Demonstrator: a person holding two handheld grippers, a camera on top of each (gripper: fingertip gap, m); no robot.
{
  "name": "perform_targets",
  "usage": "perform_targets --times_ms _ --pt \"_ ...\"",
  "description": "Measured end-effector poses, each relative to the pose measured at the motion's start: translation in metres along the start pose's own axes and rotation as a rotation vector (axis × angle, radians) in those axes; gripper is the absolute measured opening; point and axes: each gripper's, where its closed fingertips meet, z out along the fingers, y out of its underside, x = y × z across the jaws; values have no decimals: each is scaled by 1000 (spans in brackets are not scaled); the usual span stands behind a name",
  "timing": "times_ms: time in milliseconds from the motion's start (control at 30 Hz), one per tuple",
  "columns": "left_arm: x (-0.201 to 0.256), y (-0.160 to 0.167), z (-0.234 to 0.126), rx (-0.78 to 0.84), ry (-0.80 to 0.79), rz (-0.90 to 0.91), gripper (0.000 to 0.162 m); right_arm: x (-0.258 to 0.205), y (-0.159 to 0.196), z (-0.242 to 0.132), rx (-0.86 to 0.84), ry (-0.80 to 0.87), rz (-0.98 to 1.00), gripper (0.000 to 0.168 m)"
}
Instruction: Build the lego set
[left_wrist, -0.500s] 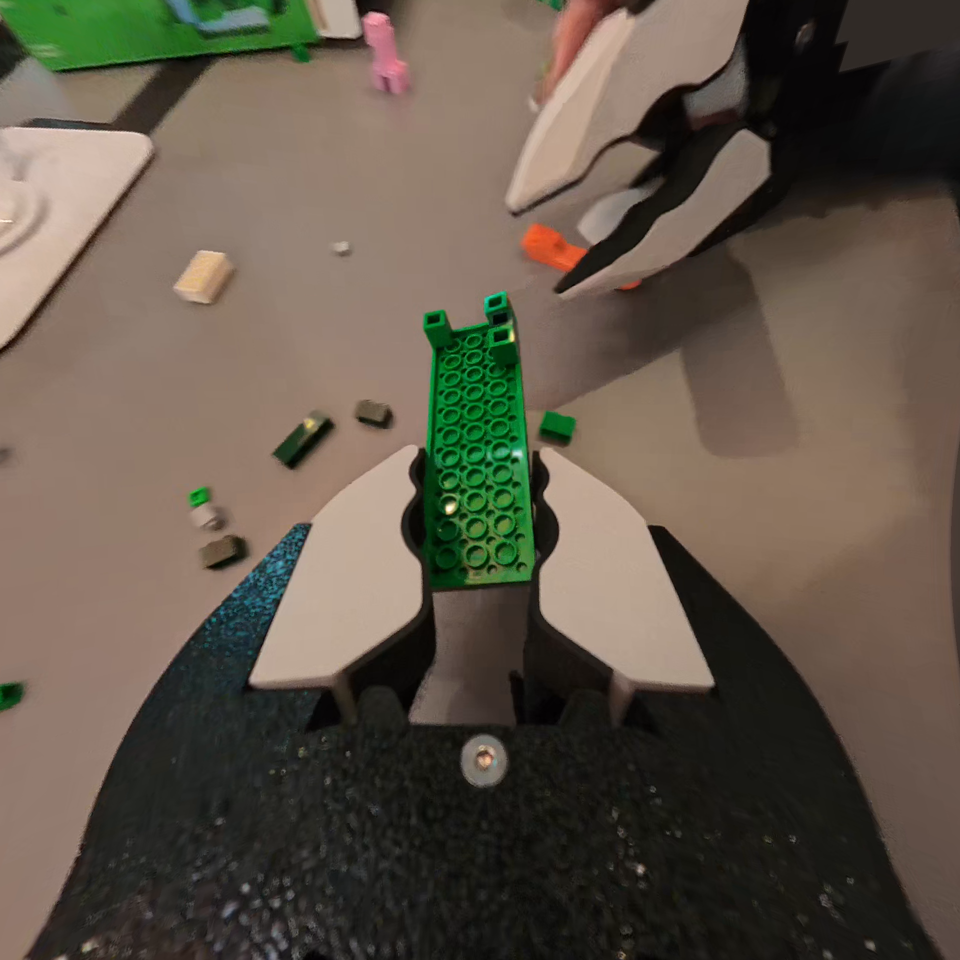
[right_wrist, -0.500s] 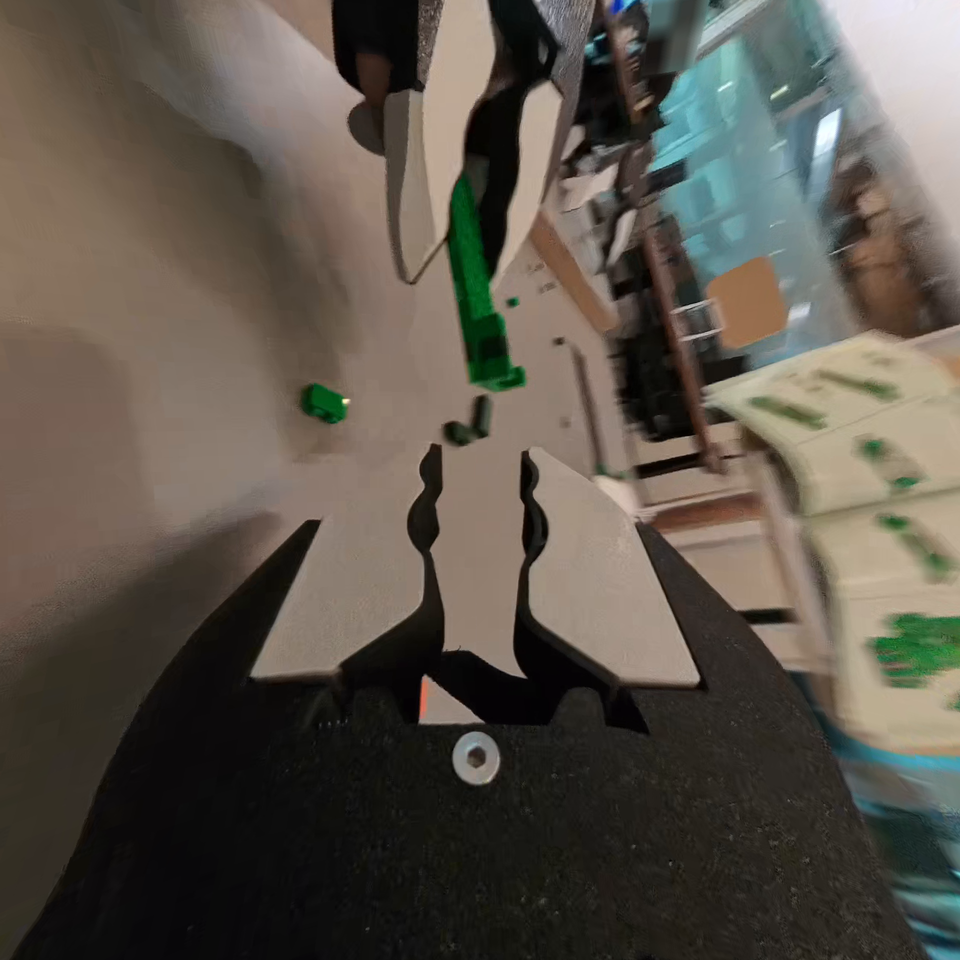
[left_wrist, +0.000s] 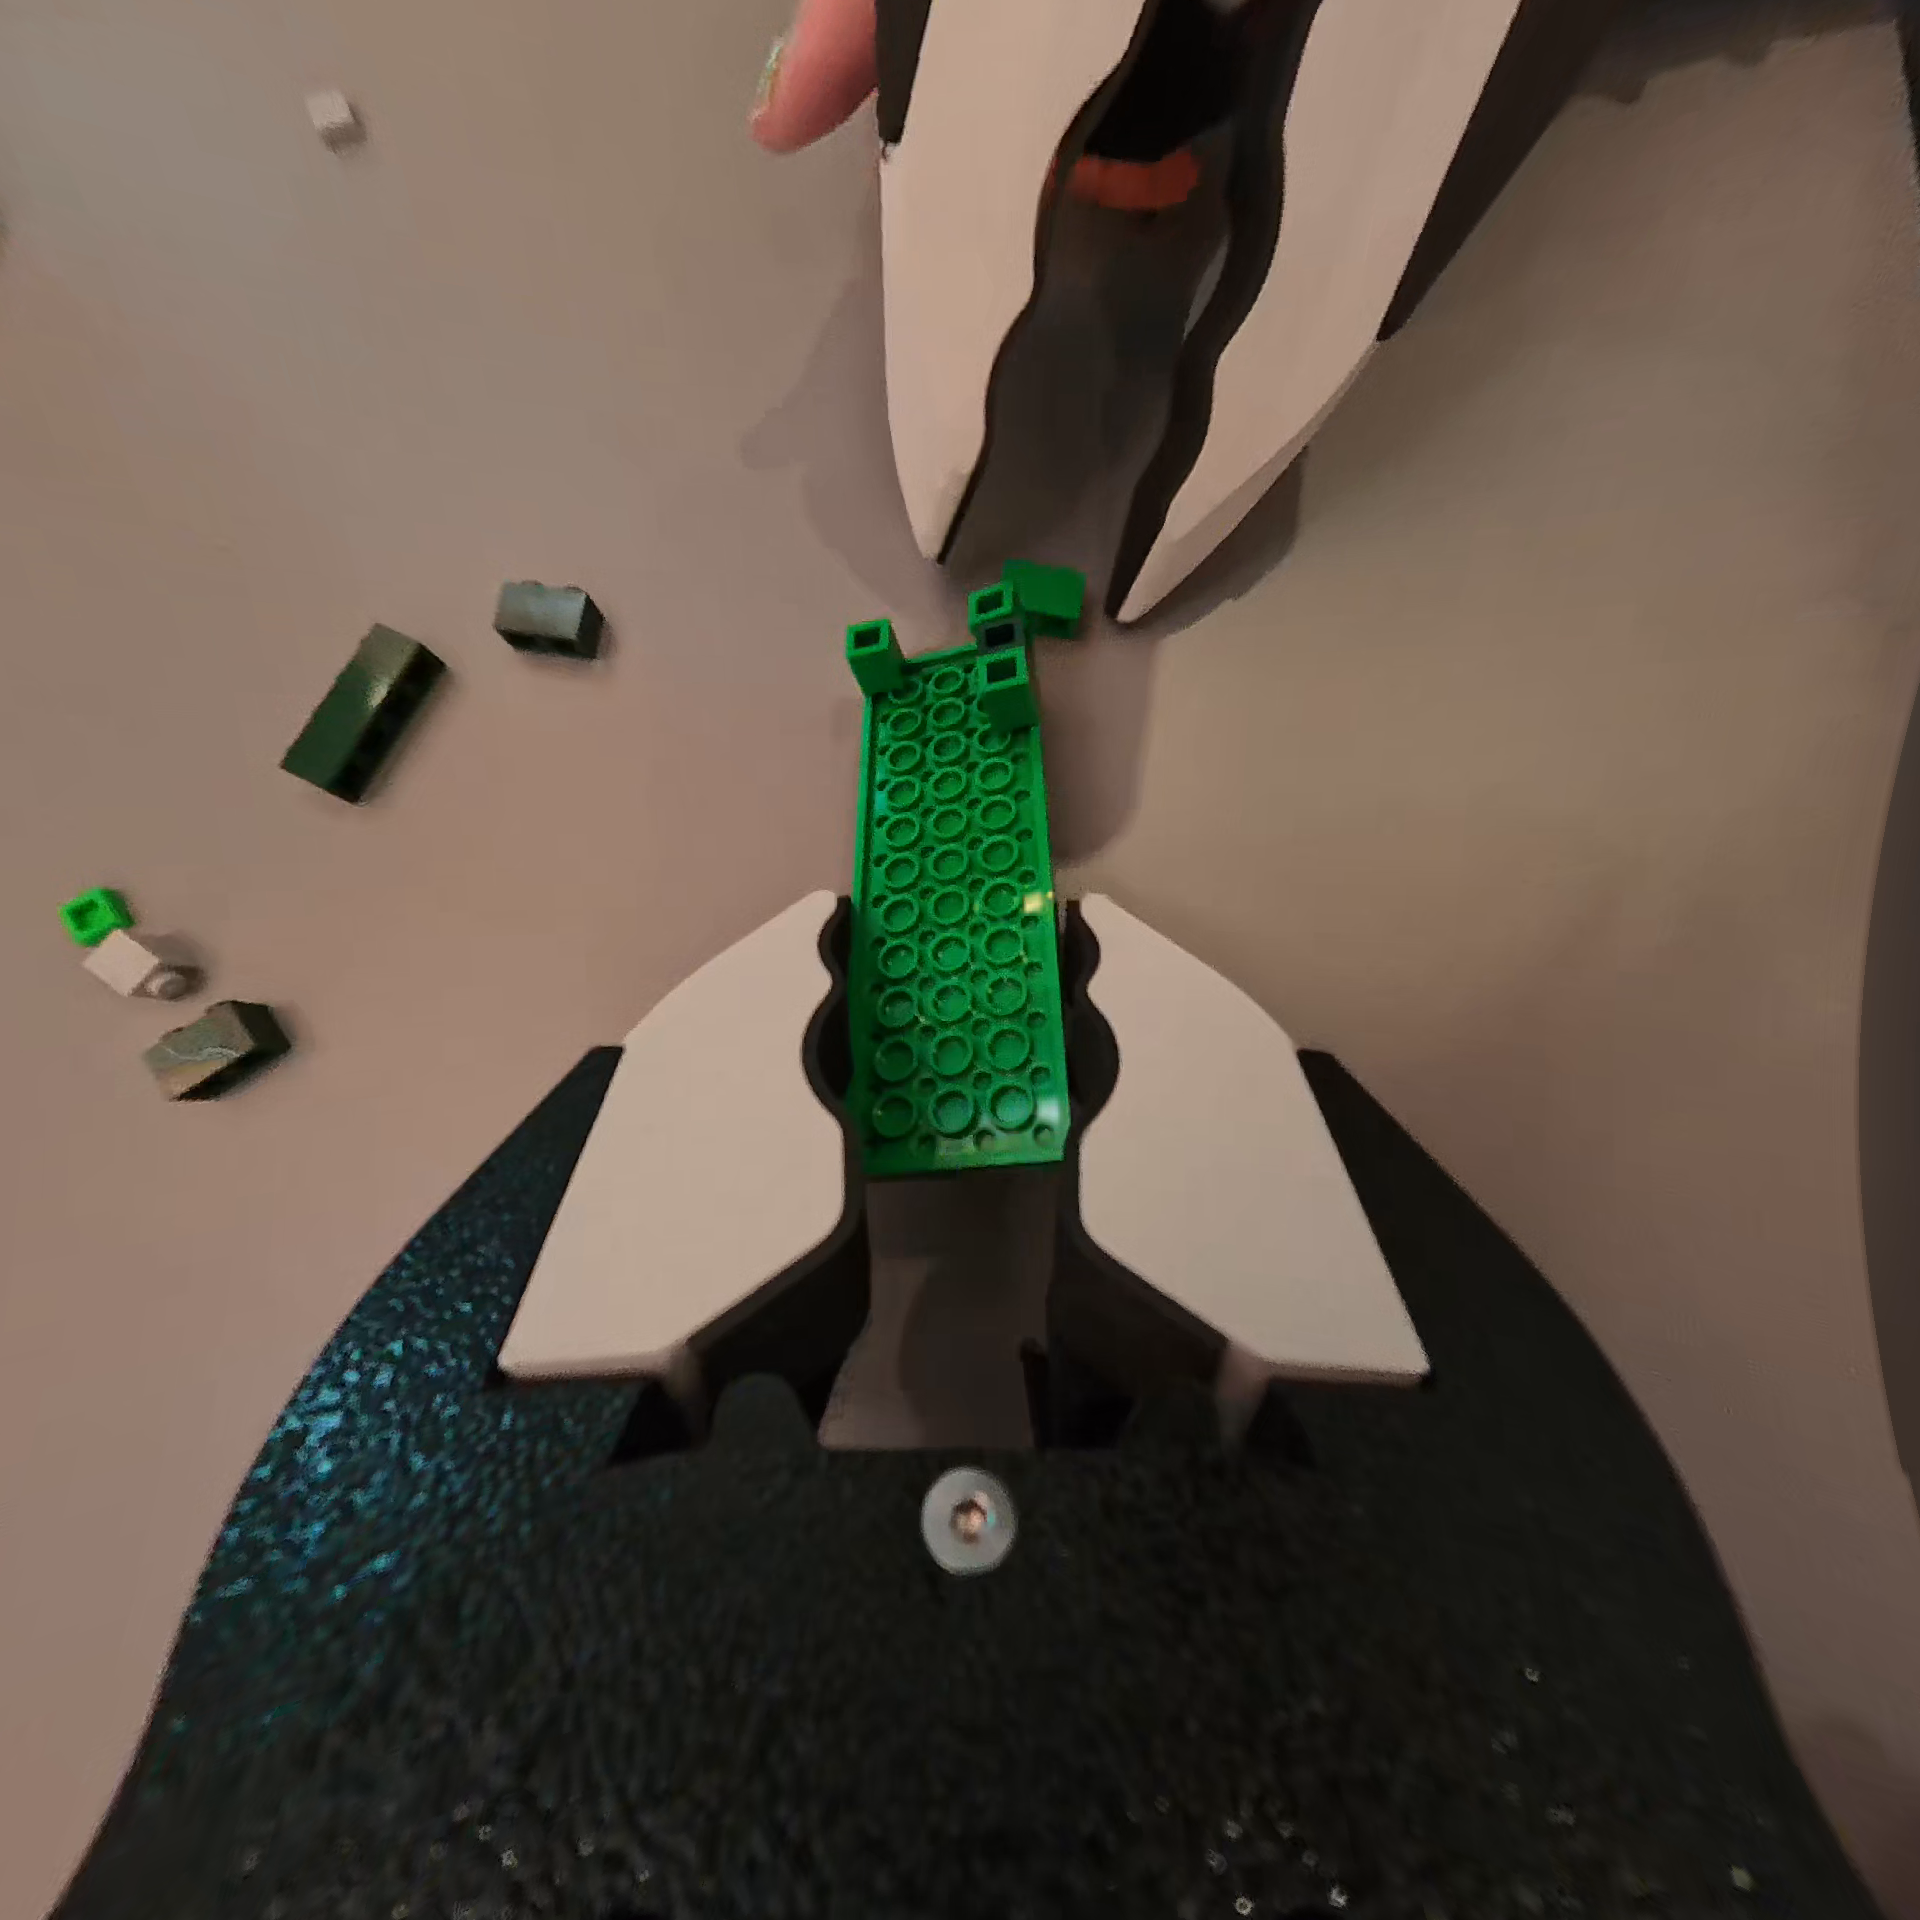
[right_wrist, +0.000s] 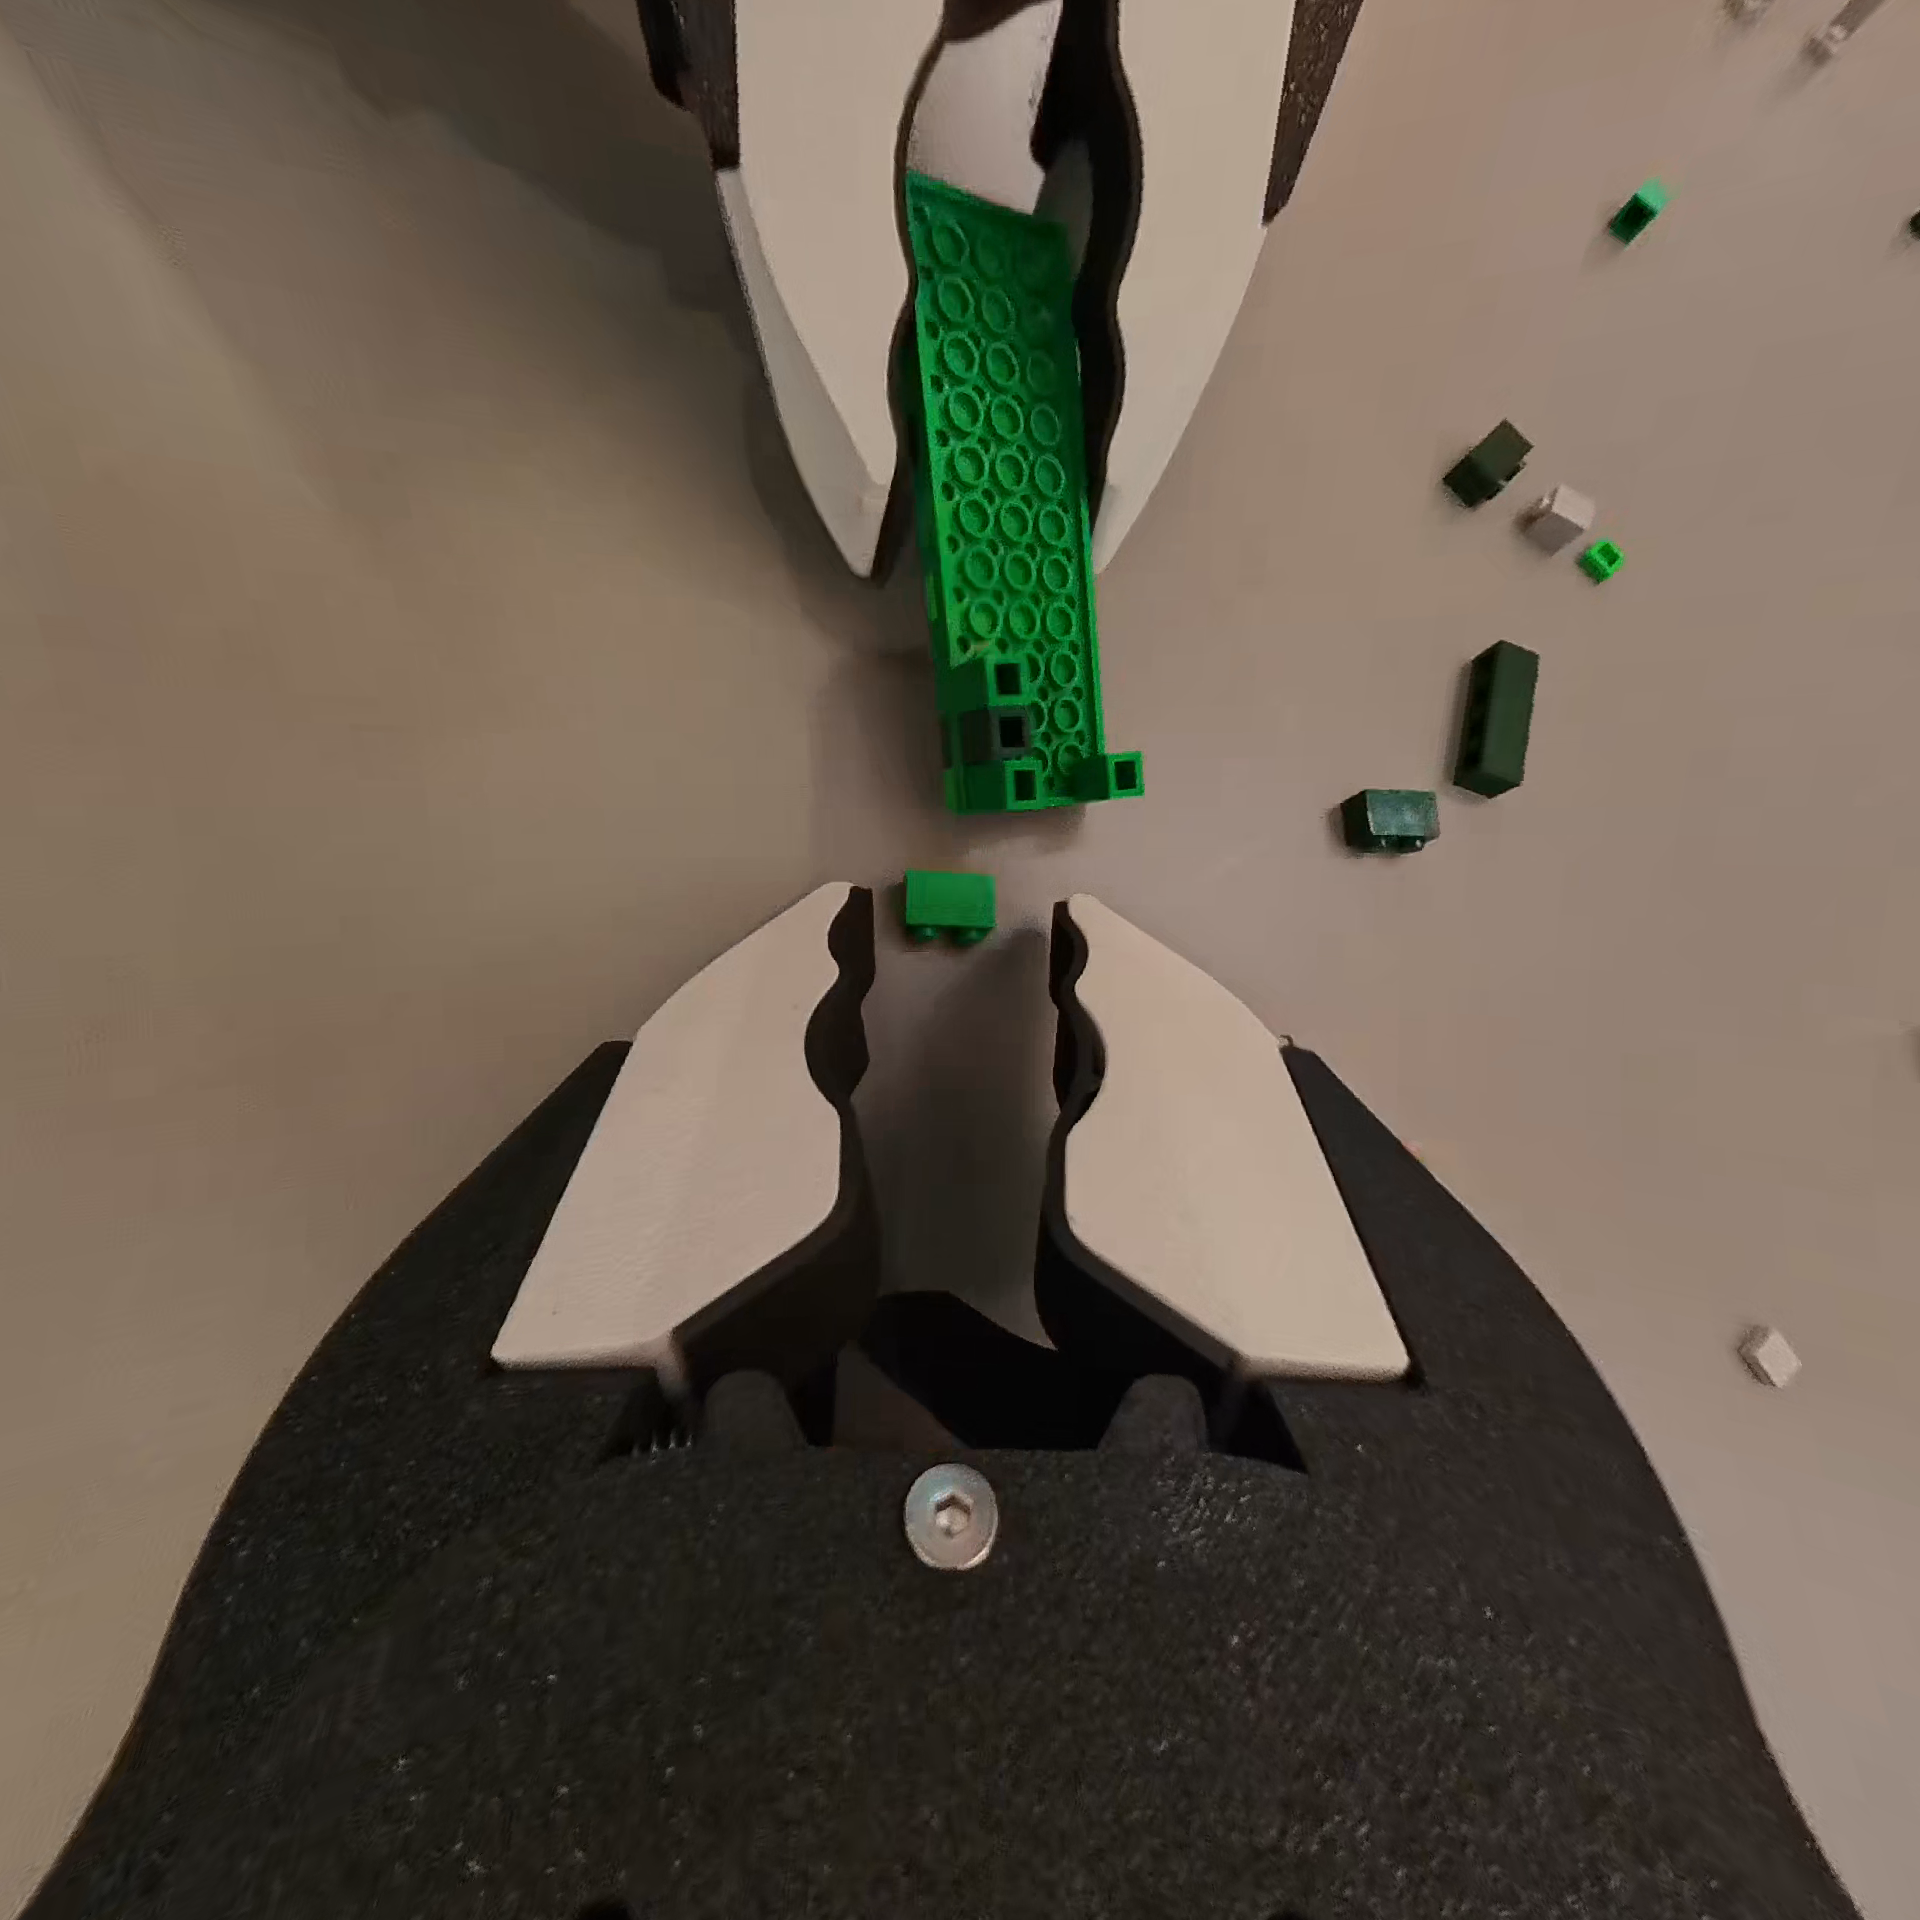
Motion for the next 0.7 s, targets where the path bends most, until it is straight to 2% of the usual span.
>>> perform_targets --times_ms 67,133,300,467,500,567,700 --pt "1 3 2 -8 19 -15 38 0 -1 3 -9 -5 7 29" --pt "2 2 3 10 34 -25 38 -1 -2 5 -19 -8 -4 17" --pt "5 2 1 18 63 -45 40 8 4 -8 -54 49 -61 16" --pt "5 2 -2 -4 38 -50 74 32 -19 -29 120 272 -167 16" --pt "2 1 -4 -4 11 -48 75 35 -28 -32 166 339 -223 16" --pt "-1 -12 -12 77 -9 -56 63 36 -46 -36 242 479 -341 16" --pt "3 -63 -39 446 66 -172 37 27 -68 -31 254 707 -623 16"
